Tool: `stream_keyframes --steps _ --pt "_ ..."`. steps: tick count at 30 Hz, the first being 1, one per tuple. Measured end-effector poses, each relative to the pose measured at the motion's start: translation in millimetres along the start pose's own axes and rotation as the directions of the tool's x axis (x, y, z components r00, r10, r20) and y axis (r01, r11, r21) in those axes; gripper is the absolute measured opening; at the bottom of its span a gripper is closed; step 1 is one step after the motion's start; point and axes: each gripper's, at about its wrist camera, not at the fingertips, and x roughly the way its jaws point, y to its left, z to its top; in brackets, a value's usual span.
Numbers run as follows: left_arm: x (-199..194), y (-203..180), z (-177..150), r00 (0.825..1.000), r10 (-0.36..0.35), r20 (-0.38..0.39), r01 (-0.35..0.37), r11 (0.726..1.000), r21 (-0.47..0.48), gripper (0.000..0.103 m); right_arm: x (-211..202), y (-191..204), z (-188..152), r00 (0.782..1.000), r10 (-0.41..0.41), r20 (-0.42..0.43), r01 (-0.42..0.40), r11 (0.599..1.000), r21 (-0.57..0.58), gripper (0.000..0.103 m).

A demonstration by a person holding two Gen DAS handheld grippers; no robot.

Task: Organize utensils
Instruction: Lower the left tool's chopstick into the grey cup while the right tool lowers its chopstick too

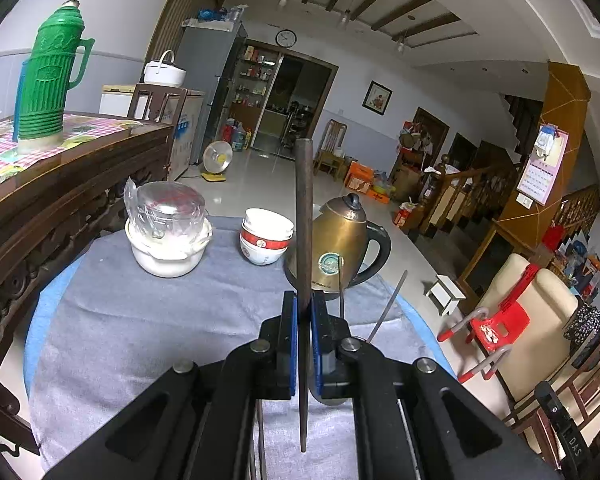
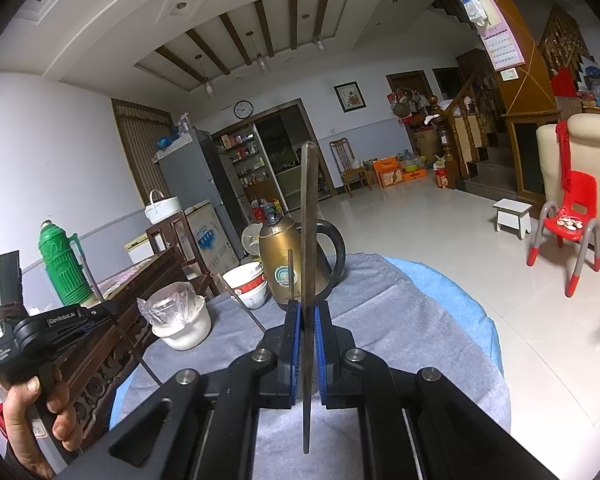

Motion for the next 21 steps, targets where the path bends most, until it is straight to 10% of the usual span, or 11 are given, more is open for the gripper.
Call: stream_keyframes --steps 21 --pt "-2.2 13.6 1.6 0.997 -0.078 -0.01 0.078 0.997 -0.002 0.006 -41.0 18.5 -4.4 0.995 -0.094 0.036 0.093 0.996 0.011 0.008"
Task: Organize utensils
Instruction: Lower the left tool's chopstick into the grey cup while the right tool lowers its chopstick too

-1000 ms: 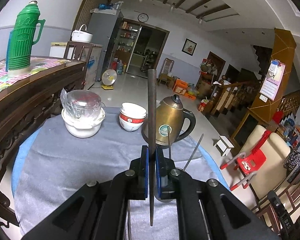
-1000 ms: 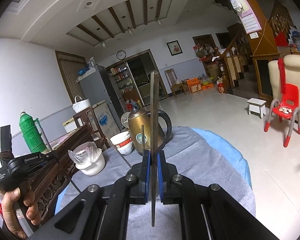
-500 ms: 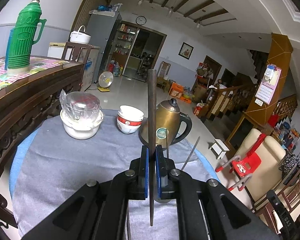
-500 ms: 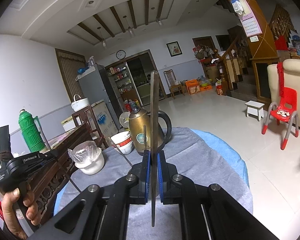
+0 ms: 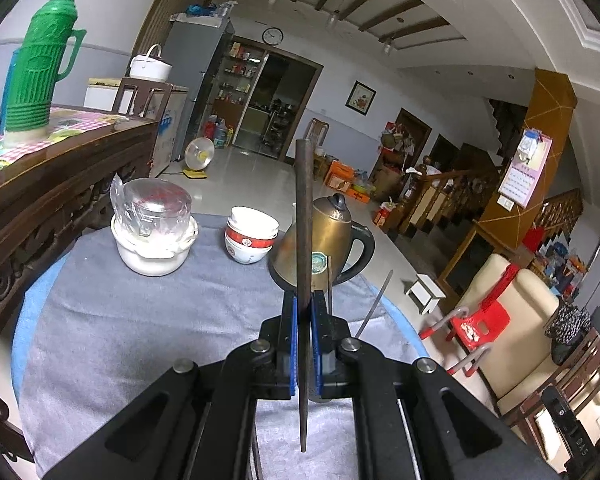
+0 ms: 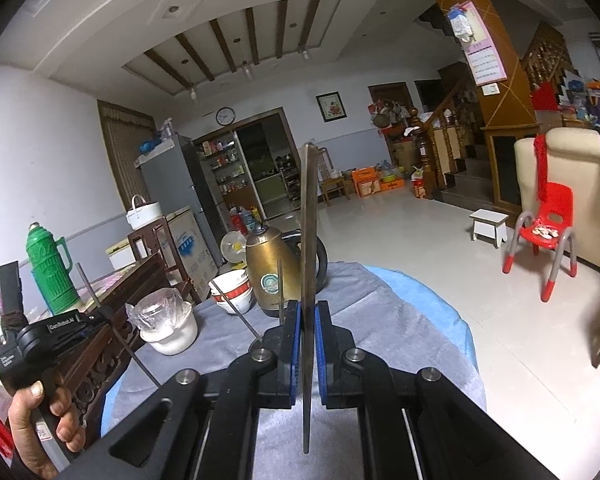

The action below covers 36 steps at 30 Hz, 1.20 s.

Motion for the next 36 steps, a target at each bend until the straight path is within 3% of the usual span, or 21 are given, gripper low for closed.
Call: stream_keyframes --steps 9,18,26,36 --pt "1.6 -21.0 3.5 0.999 0.043 0.013 -0.043 0.999 0.023 0.006 15.2 -28.2 0.9 0.998 0.051 -0.021 -0.05 0.998 0.03 0.008" --pt "26.1 -55.4 26.5 0.998 0.034 0.045 -0.036 0.998 0.055 0.006 55.0 -33.0 51.3 0.992 0.124 0.015 -0.124 0.992 0.01 0.008" --pt "68.8 -78.5 37.6 0.998 0.018 0.058 -0.024 0.996 0.09 0.006 122.4 4.7 82.5 0.982 0.187 0.016 -0.187 0.982 -0.04 0.008" --pt "132.2 -77.2 26.1 0.998 0.057 0.003 -0.057 0.992 0.115 0.007 221.6 21.6 59.4 0.975 0.183 -0.122 -0.191 0.98 -0.057 0.008"
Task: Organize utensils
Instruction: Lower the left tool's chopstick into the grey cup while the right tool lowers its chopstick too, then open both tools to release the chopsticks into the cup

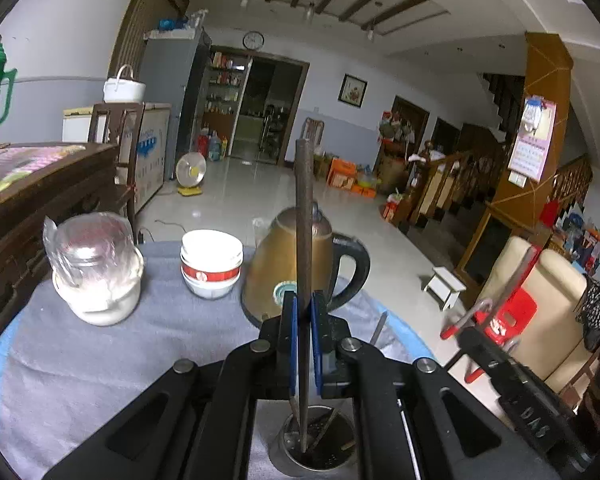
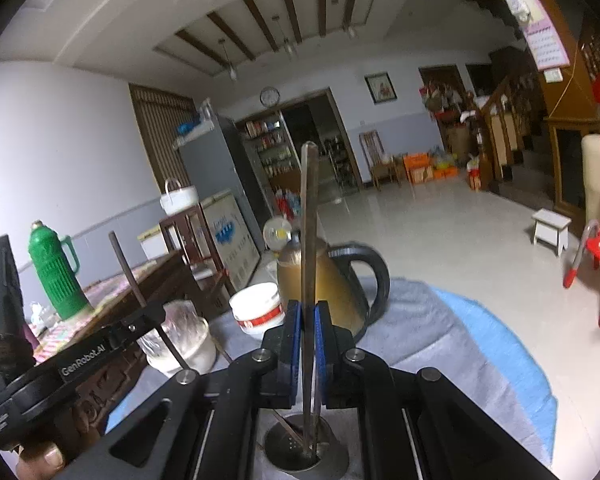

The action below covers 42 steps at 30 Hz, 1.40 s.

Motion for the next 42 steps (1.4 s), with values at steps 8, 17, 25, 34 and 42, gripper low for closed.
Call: stream_keyframes --steps 8,17,25,34,42 --pt "28.5 1.2 -23.3 0.997 0.011 -0.074 -0.01 1.0 0.011 0.007 44.6 -14.5 -29.0 0.994 -0.006 -0.108 0.005 1.0 -0.008 0.008" --pt "43.2 -1.4 -41.8 0.989 0.008 -0.145 -0.004 0.999 0.031 0.007 67.2 -16.2 -49.5 0.981 0.011 -0.192 -0.013 1.0 -0.009 0.008" --pt "43.5 2.9 -45.1 0.981 0.005 -0.196 0.0 1.0 0.025 0.009 72.2 -22.2 -54.5 0.968 0.008 -0.249 -0.001 1.0 0.027 0.016" --pt "-18.4 31.9 -32.1 0.992 0.015 -0.125 -0.016 1.0 -0.001 0.049 5.2 -28.0 -40.4 0.984 -0.058 -0.17 0.068 0.996 0.05 0.056" --pt "-77.6 115.9 -83.9 0.973 0.19 -0.131 -0.194 0.981 -0.017 0.073 -41.4 -19.1 -122.6 0.957 -0.116 -0.266 0.113 0.993 -0.027 0.059"
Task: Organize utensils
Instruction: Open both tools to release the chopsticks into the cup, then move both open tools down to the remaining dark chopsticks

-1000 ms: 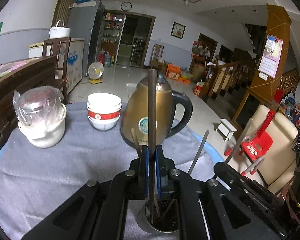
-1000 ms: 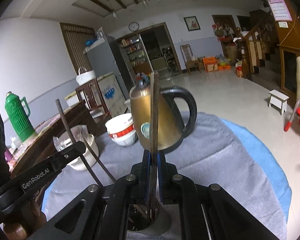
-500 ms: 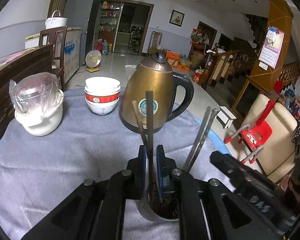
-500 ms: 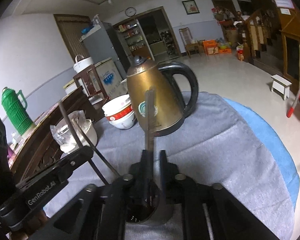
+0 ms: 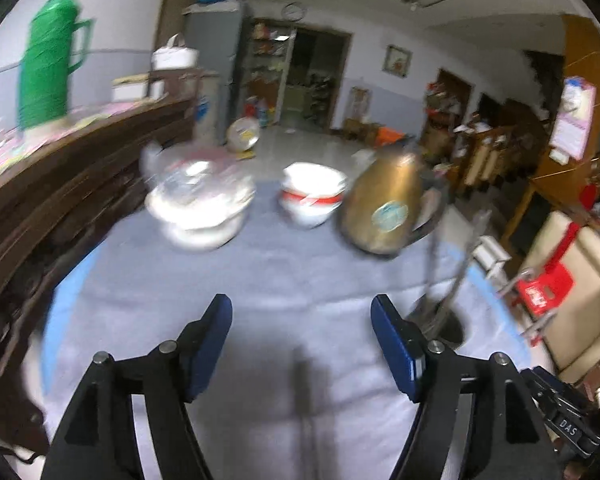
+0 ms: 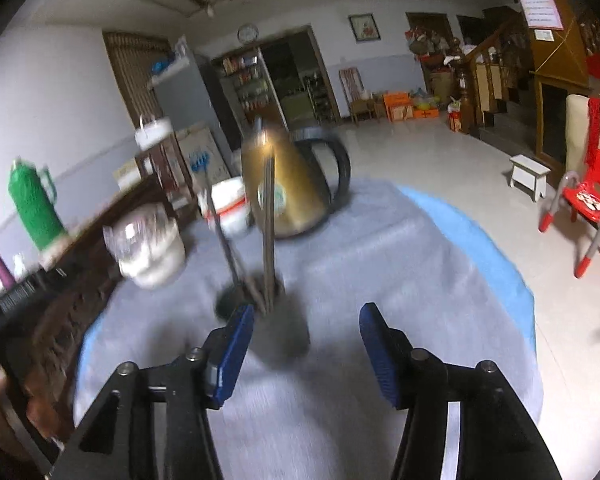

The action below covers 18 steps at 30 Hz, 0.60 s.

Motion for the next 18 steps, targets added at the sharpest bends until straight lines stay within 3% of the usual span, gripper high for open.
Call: stream_keyframes --steps 7,14,18 --pt "39.2 61.6 -62.9 0.979 0.166 -0.12 -0.168 0.986 -0.006 0.073 47.1 22.5 -54.9 0.995 -0.041 -0.096 0.036 0.998 -0.054 0.059" --pt "63.3 87.8 -84.7 0.964 0.206 -0.169 -0.211 0.977 -0.012 0.073 75.3 2.4 -66.0 0.973 -0.203 -0.111 0.208 0.978 0.033 0.059" --pt "63.1 90.8 -86.6 0.968 0.197 -0.158 -0.203 0.979 -0.024 0.073 75.3 -0.2 -63.2 0.967 -0.232 -0.109 0.234 0.972 0.009 0.059"
